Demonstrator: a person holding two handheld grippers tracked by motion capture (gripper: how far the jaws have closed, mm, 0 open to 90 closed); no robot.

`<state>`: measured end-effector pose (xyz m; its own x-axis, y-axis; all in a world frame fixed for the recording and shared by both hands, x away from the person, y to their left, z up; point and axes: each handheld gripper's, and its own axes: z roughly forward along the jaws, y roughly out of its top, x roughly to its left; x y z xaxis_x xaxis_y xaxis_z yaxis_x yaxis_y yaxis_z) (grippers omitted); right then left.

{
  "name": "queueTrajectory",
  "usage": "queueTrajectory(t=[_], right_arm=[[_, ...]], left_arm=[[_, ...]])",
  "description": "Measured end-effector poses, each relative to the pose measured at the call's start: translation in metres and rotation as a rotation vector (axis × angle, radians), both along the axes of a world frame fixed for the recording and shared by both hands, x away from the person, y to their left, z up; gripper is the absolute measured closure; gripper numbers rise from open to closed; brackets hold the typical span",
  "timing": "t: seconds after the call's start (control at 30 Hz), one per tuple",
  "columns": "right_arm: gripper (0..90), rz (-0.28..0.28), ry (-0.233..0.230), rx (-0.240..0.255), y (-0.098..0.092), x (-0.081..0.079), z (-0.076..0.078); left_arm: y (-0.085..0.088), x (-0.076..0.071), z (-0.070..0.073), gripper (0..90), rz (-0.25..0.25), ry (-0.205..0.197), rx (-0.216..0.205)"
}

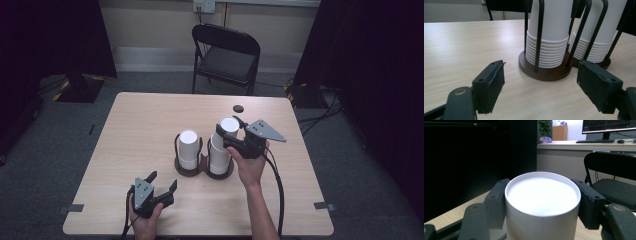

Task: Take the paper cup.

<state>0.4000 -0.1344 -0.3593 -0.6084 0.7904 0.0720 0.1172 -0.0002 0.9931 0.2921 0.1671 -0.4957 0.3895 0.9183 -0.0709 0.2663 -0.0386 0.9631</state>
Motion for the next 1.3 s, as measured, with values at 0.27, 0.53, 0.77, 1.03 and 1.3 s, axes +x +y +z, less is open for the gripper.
queueTrajectory(t=[0.27, 0.53, 0.77, 1.03, 1.3], right_arm=[[34.8, -0.02, 0.001, 0.038, -0.008, -0.005, 0.004], [34.9, -0.022, -0.002, 0.08, -0.019, -0.014, 0.008], [34.9, -0.026, -0.009, 0.083, -0.026, -0.029, 0.006], [35.0, -0.035, -0.002, 0.122, -0.035, -0.045, 0.0], [35.1, 0.007, 0.031, 0.193, -0.034, -0.06, -0.012]], left_arm=[[0.001, -0.001, 0.0, 23.3, -0.049, -0.016, 0.001], [-0.002, -0.002, 0.002, 21.9, -0.085, -0.025, -0.043], [-0.01, -0.002, 0.005, 24.8, -0.118, -0.039, -0.067], [-0.015, 0.0, 0.008, 28.0, -0.149, -0.04, -0.095], [-0.023, -0.002, 0.01, 29.7, -0.179, -0.05, -0.116]])
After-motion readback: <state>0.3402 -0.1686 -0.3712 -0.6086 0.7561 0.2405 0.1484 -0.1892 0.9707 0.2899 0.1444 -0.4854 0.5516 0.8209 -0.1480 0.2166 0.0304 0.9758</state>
